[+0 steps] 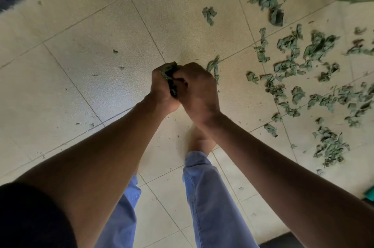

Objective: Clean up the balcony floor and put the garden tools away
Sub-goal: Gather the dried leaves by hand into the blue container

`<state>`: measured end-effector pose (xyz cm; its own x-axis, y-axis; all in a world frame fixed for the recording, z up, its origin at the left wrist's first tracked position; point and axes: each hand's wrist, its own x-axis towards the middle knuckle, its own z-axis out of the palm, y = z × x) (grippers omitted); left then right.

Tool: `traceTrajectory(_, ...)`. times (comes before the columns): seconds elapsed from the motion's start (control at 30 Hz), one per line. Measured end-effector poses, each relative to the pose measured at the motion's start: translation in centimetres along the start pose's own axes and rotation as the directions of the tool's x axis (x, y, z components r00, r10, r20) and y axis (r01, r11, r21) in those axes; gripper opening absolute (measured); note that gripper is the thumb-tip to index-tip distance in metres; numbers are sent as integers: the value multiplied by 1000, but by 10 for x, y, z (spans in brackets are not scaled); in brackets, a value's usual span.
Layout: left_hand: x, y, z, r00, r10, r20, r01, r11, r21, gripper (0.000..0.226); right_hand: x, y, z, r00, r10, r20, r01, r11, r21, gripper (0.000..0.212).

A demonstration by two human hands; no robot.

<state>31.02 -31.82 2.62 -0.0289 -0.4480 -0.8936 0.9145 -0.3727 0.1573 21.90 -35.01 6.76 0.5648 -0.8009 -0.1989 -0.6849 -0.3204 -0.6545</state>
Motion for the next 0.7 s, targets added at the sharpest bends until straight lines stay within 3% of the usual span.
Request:
traceTrajectory(0.27, -9, 5, -14, 996, -14, -88, 13, 1000, -10, 44, -24, -2, 18, 965, -154, 211, 221, 912, -344, 45)
traceTrajectory(0.4, -6, 4, -17, 1000, -23, -21, 22, 998, -61, 54, -25, 0, 19, 964, -245, 98, 264, 916, -301, 35)
traceTrajectory(0.5, -2, 4, -15, 999, -52, 3, 52, 995, -81, 38, -21, 6, 12, 952, -305, -33, 292, 934, -205, 23)
traceTrajectory(0.6, 12, 4, -21, 994, -60, -88, 48, 990, -130, 23, -13, 18, 6, 977, -174, -123, 169, 984, -57, 21)
traceTrajectory(0.7, 24, 4, -30, 987, -85, -139, 58, 981, -186, 23, 0, 56, 8, 985, 142, -96, -154, 980, -124, 35)
